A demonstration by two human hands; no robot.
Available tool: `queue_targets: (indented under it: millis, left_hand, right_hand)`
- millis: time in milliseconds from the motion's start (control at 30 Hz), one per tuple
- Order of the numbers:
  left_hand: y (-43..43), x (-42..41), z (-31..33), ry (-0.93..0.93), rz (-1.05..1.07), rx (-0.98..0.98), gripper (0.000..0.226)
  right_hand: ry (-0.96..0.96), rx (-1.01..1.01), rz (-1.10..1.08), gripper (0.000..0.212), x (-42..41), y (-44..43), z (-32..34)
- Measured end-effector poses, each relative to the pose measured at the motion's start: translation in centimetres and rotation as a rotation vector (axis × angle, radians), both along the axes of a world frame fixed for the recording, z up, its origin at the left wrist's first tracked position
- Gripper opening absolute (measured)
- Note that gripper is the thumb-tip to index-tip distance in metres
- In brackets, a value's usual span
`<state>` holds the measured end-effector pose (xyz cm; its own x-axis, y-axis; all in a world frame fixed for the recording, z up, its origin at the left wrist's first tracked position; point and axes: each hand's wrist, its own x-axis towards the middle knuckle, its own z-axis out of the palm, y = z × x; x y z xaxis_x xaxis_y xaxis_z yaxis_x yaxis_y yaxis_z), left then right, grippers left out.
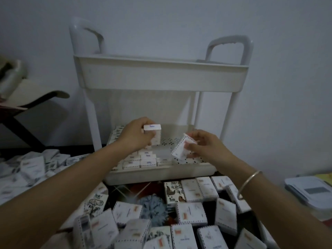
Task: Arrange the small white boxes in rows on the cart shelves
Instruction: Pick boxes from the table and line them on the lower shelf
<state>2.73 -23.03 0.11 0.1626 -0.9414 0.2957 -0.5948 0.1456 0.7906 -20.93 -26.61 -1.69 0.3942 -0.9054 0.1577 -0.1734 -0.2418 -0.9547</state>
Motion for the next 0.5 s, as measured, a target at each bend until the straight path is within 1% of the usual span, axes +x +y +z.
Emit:
queue_targets:
  millis: [67, 133, 200, 267, 333, 433, 500]
  left_hand:
    - [-1.0, 0.2, 0.1, 0.075, 0.019, 0.008, 0.020]
    - [-1.8, 0.5, -0.1, 0.071, 0.043, 0.015, 0.006]
    - [-2.3, 0.8, -0.5, 0.027, 0.088, -0.009, 0.015]
    - [-2.7, 1.1, -0.9, -0.129, 0.113, -0.069, 0.012]
    - [-3.2, 1.5, -1.1, -0.305, 0.073, -0.077, 0.004]
    - [-4.0, 1.9, -0.9, -0.512, -0.022, -0.033, 0.038]
    - [-4.4, 1.7, -0.7, -0.570, -0.076, -0.011, 0.057]
  right_hand:
    - [0.099, -0.166, -0.066, 0.022, 1.4, -1.2, -0.1]
    - [0.230, -0.316, -0.125, 0.021, 2.9, -2.0, -0.6]
    - [0.309, -0.388, -0.099, 0.021, 4.4, -2.5, -1.5]
    - [0.395, -0.410, -0.030, 0.022, 5.5, -2.7, -2.5]
    - [0.456, -0.407, 0.042, 0.023, 5.9, -2.8, -3.2]
    - [0.465, -0.332, 0.098, 0.020, 6.0, -2.8, -3.8]
    - [0.479, -0.265, 0.123, 0.019, 5.9, -2.9, -4.0]
